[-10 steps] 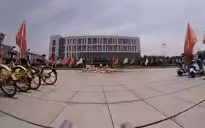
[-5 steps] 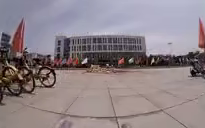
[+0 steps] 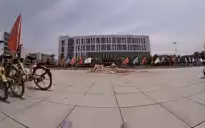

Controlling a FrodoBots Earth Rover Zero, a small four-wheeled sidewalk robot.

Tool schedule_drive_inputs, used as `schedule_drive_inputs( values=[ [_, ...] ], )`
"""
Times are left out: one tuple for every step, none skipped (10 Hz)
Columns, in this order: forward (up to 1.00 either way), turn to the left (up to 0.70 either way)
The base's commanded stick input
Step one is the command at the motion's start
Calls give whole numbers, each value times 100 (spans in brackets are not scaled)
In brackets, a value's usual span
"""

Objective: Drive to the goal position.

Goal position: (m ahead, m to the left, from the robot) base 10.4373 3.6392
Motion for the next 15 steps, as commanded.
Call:
schedule_drive_inputs(
  values=[
    [100, 0],
    [100, 0],
    [100, 0],
    [100, 0],
    [100, 0],
    [100, 9],
    [100, 27],
    [100, 37],
    [100, 40],
    [100, 37],
    [100, 13],
    [100, 2],
    [100, 11],
    [100, 37],
    [100, 21]
  ],
)
